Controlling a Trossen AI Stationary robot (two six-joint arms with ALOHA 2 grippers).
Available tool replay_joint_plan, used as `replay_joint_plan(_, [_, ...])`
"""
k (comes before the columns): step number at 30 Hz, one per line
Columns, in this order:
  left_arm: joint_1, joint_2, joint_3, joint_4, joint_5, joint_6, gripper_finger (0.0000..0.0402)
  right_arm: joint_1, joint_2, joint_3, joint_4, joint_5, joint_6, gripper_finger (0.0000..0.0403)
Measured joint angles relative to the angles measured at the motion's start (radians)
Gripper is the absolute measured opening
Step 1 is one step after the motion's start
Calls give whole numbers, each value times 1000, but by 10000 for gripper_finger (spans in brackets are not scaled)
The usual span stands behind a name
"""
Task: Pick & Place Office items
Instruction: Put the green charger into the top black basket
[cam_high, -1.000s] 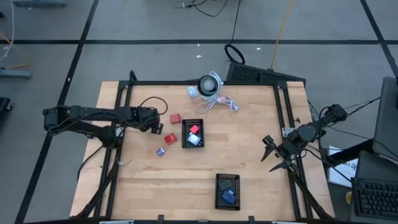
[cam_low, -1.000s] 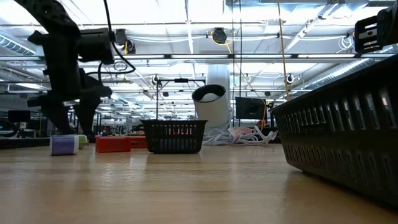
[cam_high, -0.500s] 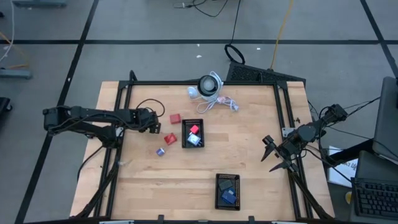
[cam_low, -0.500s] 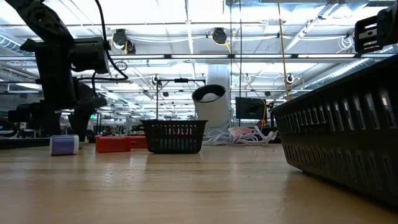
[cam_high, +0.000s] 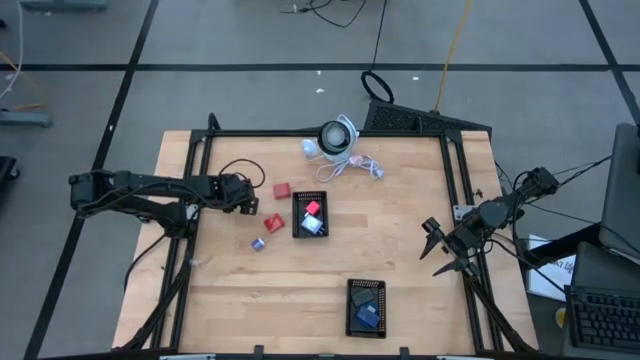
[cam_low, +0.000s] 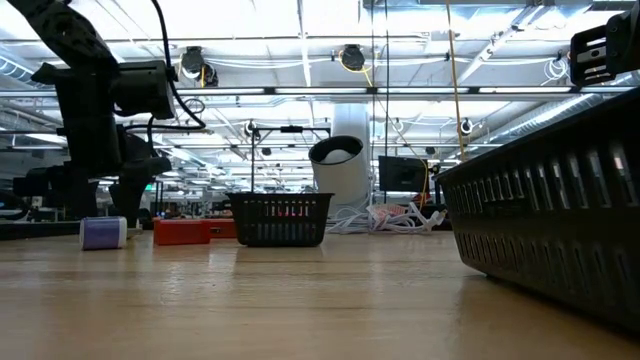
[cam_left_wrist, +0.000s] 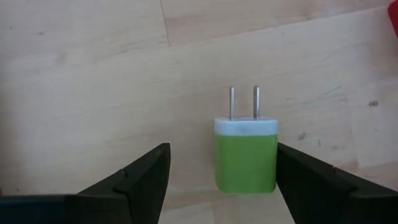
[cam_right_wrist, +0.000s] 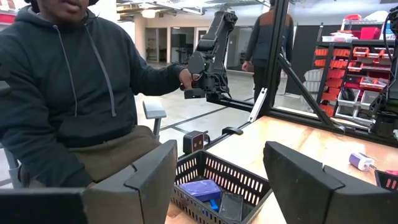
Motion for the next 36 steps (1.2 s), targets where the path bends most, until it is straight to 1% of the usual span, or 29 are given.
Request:
replay_joint_plan(6, [0, 0, 0, 0, 5, 25, 271, 0, 0, 0, 0, 0, 0, 230])
replay_joint_plan(24, [0, 0, 0, -1, 8, 23, 271, 0, 0, 0, 0, 0, 0, 231])
replay_joint_plan(36, [0, 0, 0, -11, 8, -13, 271, 0, 0, 0, 0, 0, 0, 231])
